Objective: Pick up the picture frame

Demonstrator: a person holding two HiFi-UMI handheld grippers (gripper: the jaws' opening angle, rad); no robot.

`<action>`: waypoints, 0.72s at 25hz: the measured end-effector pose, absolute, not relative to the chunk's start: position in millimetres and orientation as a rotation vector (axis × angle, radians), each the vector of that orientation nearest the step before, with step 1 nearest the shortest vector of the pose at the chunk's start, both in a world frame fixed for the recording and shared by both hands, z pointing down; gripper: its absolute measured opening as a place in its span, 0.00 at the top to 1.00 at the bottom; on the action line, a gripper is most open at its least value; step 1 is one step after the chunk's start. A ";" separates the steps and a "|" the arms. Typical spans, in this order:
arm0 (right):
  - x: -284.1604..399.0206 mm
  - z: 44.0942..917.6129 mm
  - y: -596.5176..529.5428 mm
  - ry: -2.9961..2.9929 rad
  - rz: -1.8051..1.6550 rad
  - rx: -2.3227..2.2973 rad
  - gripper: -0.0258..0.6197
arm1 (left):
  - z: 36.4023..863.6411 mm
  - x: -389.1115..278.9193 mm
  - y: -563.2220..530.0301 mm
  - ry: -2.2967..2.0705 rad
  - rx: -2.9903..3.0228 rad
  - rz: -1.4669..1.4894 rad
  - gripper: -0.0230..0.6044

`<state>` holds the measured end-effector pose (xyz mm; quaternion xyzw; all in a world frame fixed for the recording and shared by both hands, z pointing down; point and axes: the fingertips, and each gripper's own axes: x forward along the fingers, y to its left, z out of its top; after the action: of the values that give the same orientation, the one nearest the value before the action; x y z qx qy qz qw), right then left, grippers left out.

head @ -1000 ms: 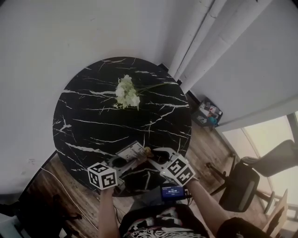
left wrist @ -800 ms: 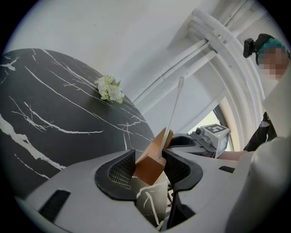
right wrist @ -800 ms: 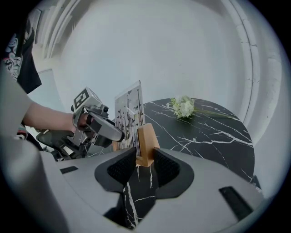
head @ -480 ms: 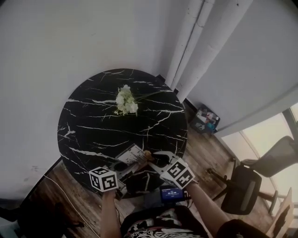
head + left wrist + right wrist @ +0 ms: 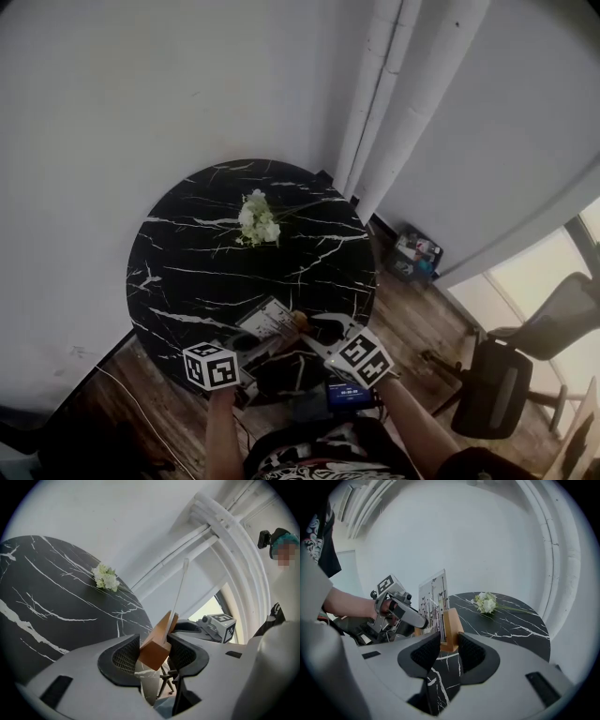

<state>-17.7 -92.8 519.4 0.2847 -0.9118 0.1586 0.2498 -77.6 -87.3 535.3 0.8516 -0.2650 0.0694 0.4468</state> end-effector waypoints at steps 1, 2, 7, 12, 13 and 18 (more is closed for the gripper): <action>-17.4 517.2 -91.9 -2.484 0.433 0.778 0.77 | 533.5 -77.2 -87.1 -0.654 2.110 0.170 0.66; -16.8 514.9 -90.7 -2.485 0.436 0.780 0.77 | 531.7 -76.3 -86.9 -0.650 2.112 0.168 0.66; -12.4 504.8 -90.7 -2.498 0.439 0.814 0.77 | 523.3 -71.1 -86.1 -0.638 2.129 0.181 0.66; -11.3 497.0 -94.6 -2.511 0.424 0.829 0.78 | 517.2 -69.0 -86.8 -0.636 2.135 0.173 0.67; -11.1 495.8 -94.6 -2.513 0.421 0.829 0.78 | 516.2 -68.8 -86.7 -0.637 2.135 0.168 0.67; -5.1 490.6 -94.2 -2.514 0.413 0.863 0.78 | 513.7 -64.1 -85.2 -0.634 2.136 0.153 0.67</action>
<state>-5.1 -94.2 490.6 0.3128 -0.9108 0.1496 0.2241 -64.1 -85.2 513.7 0.8594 -0.2550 0.0618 0.4388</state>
